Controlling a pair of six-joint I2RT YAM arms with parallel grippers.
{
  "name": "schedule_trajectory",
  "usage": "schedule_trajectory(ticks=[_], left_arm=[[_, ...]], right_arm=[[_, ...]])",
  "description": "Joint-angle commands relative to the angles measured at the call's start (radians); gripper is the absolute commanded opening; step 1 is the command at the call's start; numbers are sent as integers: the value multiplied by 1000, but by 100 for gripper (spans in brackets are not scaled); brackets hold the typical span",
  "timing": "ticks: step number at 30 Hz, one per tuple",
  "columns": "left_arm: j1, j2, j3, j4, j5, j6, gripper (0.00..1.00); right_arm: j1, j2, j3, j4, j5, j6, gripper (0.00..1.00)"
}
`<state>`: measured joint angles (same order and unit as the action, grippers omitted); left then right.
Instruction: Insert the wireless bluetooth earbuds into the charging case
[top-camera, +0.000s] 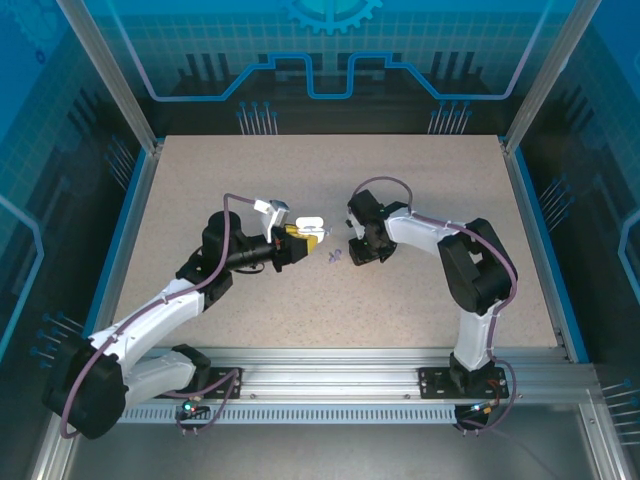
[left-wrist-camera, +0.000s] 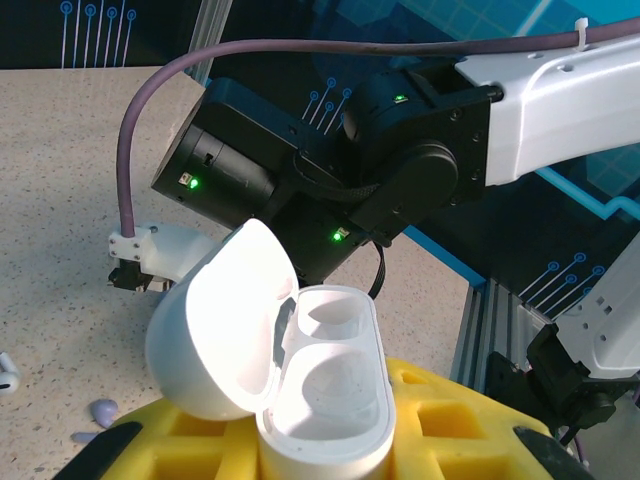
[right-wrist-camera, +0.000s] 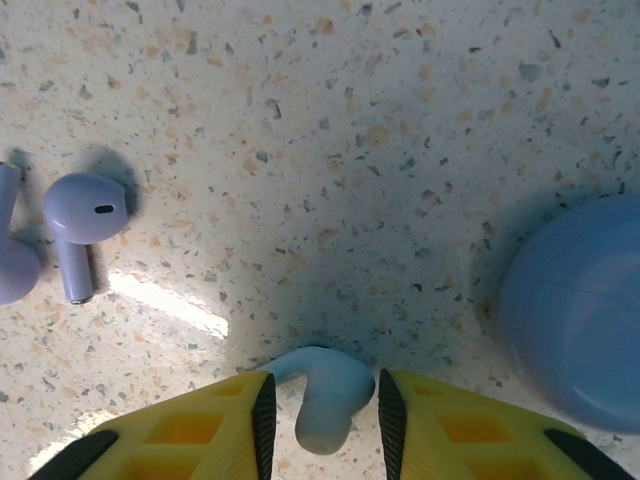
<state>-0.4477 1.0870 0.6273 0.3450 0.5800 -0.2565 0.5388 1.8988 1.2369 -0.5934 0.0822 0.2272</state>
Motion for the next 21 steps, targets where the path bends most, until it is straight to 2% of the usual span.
schedule_trajectory(ticks=[1,9,13,21], left_arm=[[5,1,37,1,26,18,16],[5,-9,35,-7,21,23,16],[6,-12,35,-13,20,26,16],[4,-11,37,-8,21,24,16]], right_arm=[[10,7,3,-11,-1,8,37],[-16,12,-14,26,-81,15,41],[-28,16,-24,38,-107,18,37],[-30,29,-27,26,-73,24,32]])
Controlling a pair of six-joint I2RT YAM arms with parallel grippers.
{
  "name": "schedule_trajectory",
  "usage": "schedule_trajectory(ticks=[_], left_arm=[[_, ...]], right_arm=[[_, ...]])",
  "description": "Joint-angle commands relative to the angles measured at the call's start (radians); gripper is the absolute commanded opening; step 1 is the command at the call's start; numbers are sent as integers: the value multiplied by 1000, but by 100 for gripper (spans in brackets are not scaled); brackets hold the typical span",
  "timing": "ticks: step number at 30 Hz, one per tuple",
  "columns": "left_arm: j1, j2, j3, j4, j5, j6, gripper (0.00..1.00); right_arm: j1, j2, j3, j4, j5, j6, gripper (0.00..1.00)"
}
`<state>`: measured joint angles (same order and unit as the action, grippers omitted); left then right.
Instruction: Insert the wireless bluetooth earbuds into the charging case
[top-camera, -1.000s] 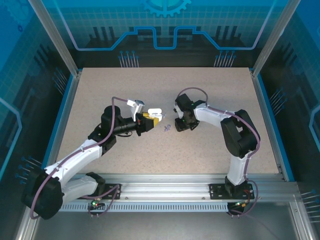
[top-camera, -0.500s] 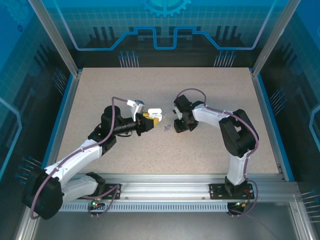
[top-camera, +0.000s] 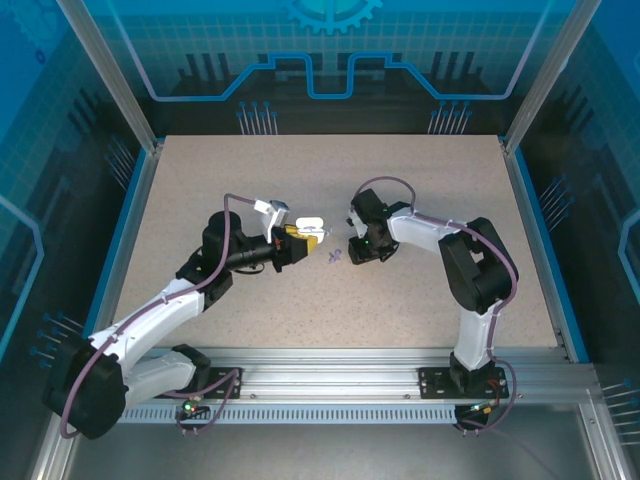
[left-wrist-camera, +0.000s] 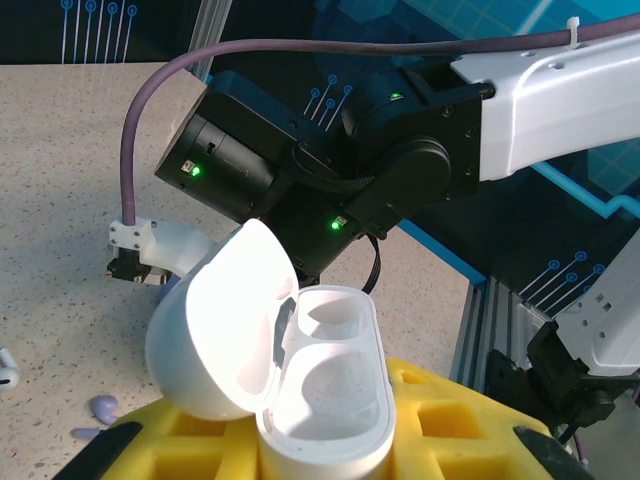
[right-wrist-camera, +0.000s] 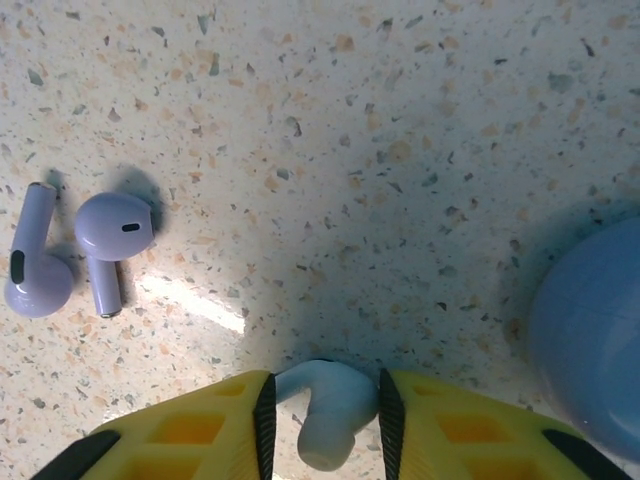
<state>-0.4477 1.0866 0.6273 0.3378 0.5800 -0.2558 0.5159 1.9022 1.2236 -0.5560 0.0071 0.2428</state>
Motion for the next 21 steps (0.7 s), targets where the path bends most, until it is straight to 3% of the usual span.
schedule_trajectory(ticks=[1,11,21], left_arm=[[4,-9,37,-1,21,22,16],[4,-8,38,-2,22,21,16],[4,14,35,-14,3,18,15]], right_arm=[[-6,27,-12,-14,9,8,31],[14,20,-13,-21,93,11,22],[33,-142,-42,-13,241,16,16]])
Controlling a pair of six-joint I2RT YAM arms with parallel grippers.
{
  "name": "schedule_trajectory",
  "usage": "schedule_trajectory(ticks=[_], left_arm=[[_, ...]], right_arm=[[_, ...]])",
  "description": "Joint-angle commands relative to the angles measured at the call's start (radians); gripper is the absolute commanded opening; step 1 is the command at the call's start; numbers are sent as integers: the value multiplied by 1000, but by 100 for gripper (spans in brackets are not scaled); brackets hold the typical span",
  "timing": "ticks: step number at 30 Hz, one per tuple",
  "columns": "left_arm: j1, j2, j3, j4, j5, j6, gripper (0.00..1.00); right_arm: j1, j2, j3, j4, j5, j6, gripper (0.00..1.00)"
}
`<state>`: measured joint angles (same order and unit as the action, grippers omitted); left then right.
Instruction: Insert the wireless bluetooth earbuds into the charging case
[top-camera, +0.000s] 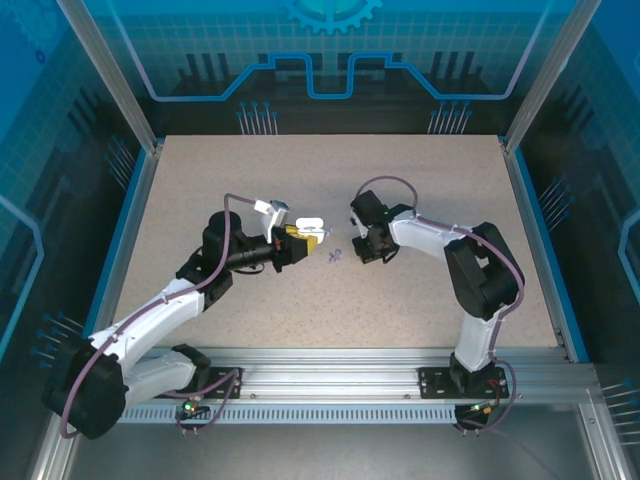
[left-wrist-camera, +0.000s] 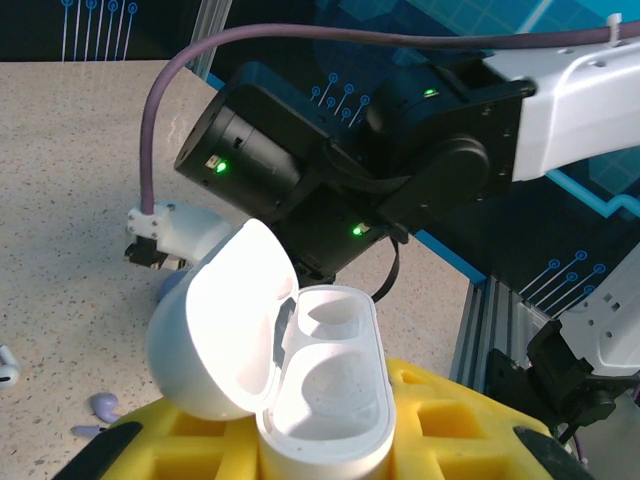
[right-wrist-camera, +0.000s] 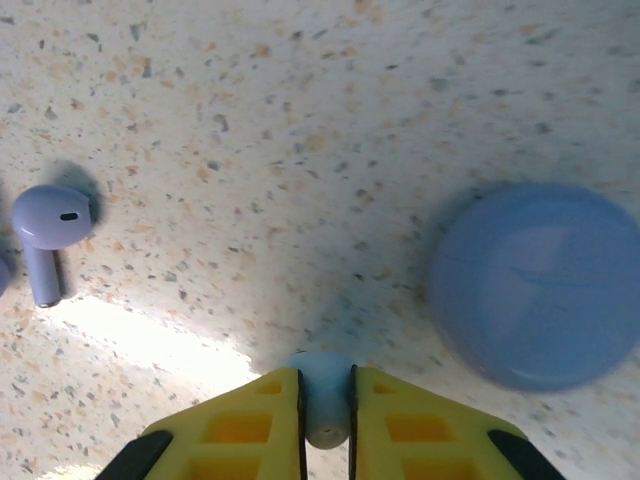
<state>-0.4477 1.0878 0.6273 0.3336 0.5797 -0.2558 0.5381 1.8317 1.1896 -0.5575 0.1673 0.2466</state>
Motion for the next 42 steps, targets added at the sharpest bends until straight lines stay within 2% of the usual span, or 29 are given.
schedule_trajectory(ticks=[1,15,25,31,42], left_arm=[[5,21,34,-9,2,12,15],[0,177,50,52,4,-91,15],[-45,285,97,97,17,-142,14],[-69,291,123,93,13,-138,15],[-114,199,135,82,-75,-30,14]], right_arm=[[13,-90,-8,-16,98,12,16],[57,-315,15,-55,132,18,16],[148,-446,39,-38,166,5,16],[214,-509,52,-15,260,-9,16],[378,-526,172,-76,552,-40,16]])
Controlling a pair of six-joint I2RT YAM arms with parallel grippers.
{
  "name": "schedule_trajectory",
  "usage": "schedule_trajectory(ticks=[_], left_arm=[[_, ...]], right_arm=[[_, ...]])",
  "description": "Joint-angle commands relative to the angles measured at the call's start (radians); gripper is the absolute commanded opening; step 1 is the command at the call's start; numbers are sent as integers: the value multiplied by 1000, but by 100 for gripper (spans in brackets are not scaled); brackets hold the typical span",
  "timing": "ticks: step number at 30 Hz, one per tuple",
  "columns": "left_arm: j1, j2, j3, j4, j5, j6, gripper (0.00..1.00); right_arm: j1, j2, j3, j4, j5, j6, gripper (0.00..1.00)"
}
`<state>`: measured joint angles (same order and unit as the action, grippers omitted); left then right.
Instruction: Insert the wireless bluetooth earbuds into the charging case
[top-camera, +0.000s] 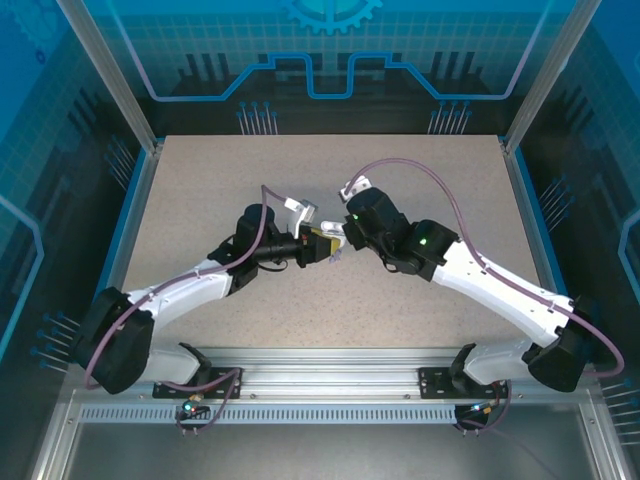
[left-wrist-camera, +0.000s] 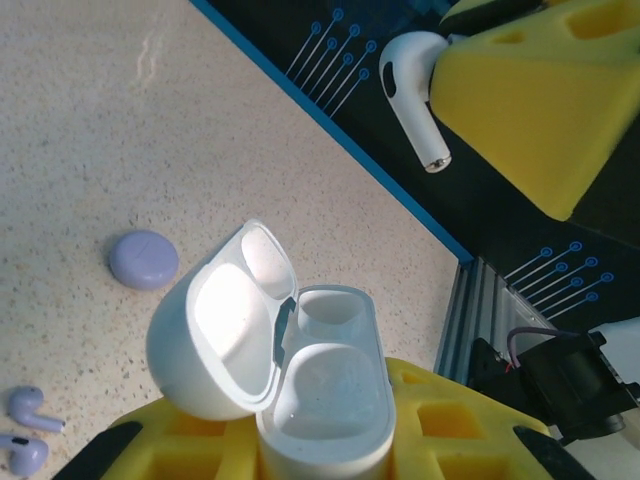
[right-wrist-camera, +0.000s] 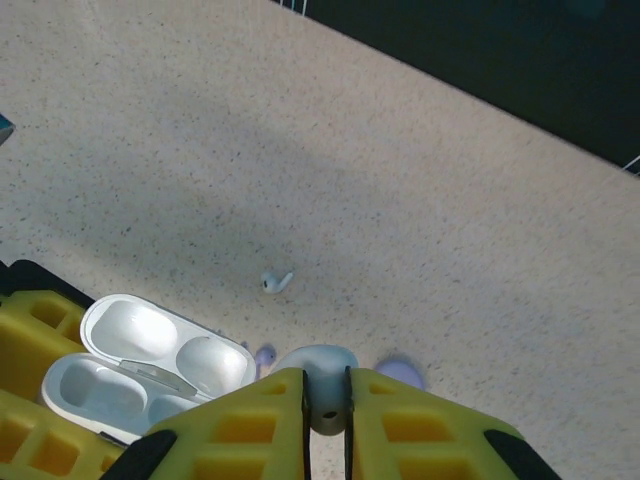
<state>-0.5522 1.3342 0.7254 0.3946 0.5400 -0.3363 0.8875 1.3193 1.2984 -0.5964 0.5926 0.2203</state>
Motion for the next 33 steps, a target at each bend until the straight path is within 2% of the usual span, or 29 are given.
schedule_trajectory(ticks=[1,11,33], left_arm=[[-11,-57,40,13,-45,55,14],[-23,-96,58,12,-91,66,15],[-27,-106,86,60,-87,20,15]], right_arm=[[37,-4,86,-61,149,-5,16],[97,97,263,-227,223,60,16],[123,163,312,-242,248,62,16]])
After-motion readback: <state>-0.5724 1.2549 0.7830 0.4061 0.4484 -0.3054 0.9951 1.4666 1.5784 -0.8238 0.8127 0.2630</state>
